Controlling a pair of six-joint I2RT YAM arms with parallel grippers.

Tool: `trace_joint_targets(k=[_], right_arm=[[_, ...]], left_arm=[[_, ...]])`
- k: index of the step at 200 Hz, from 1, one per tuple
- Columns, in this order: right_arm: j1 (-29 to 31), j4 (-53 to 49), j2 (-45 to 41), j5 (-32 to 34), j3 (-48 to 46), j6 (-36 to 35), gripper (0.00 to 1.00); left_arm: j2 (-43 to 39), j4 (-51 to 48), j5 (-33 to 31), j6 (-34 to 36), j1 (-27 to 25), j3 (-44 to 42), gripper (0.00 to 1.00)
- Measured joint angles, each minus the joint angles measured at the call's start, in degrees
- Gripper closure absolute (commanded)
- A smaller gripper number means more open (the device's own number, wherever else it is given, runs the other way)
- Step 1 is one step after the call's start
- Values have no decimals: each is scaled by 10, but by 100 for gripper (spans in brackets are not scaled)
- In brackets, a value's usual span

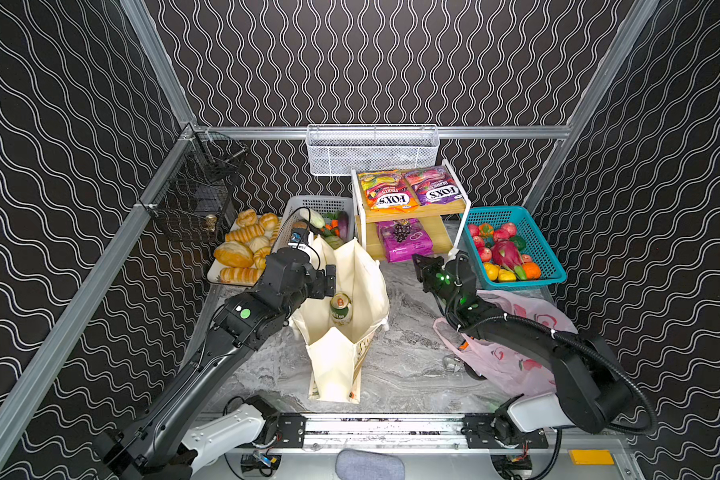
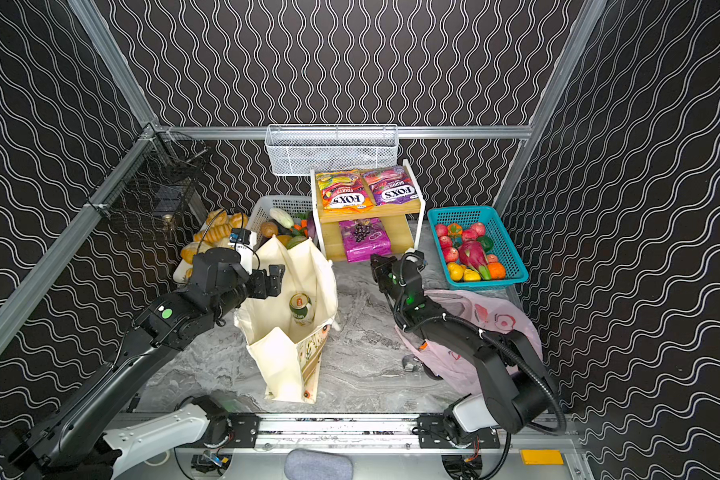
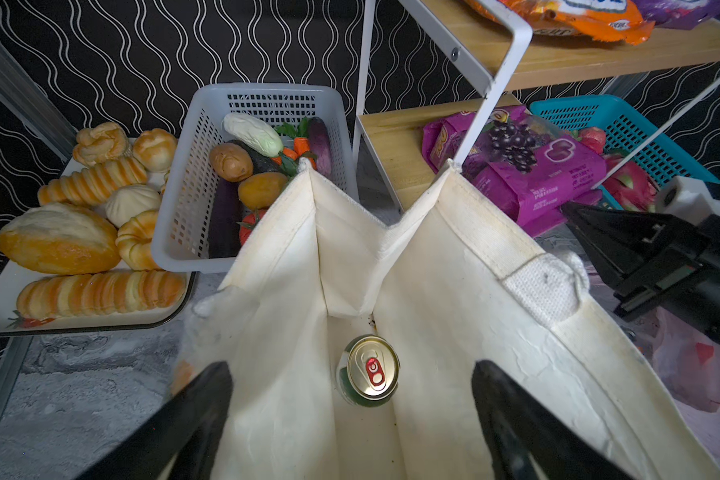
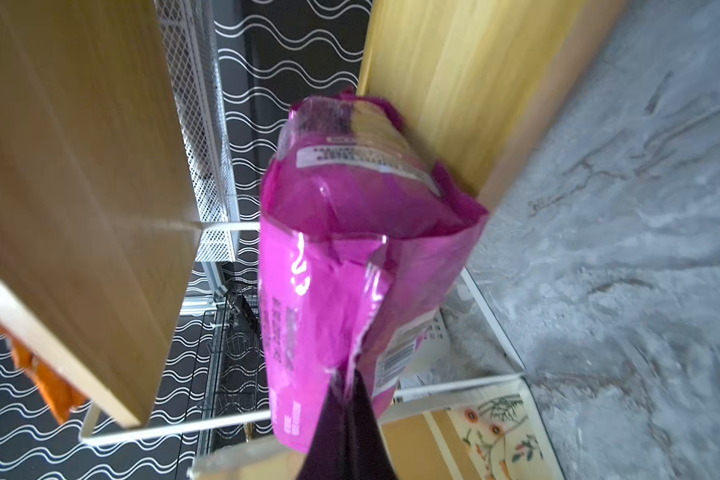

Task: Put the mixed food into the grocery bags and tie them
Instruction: 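Grasp the magenta grape-candy bag on the lower shelf with the right gripper, then pull the magenta bag out from the shelf with the right gripper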

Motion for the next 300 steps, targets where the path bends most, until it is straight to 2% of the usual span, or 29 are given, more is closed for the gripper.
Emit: trace_joint_targets(k=[5, 17, 30, 52, 93, 163, 206, 255, 300], right_arm=[[1, 0, -1, 1, -3, 1, 90], [0, 0, 0, 0, -4, 5, 60], [-6, 7, 3, -2, -3, 4, 44], [-10, 11, 6, -15, 3, 0, 28], [-9, 14, 25, -27, 18, 4, 13], [-16, 3, 86, -29, 61, 26, 14], [-16, 7, 89, -35, 58, 36, 39], [-14, -12, 38, -30, 39, 4, 68], [-12, -45, -21, -26, 17, -49, 84]], left_arm=[[0, 0, 0, 0, 0, 0, 7], [1, 0, 0, 0, 0, 0, 7], [2, 0, 0, 0, 0, 0, 7], [3, 0, 0, 0, 0, 0, 6], [3, 0, 0, 0, 0, 0, 6], [-10, -6, -2, 0, 0, 0, 6], [-14, -9, -2, 0, 0, 0, 6], [-17, -10, -4, 0, 0, 0, 6], [-14, -25, -24, 1, 0, 10, 5]])
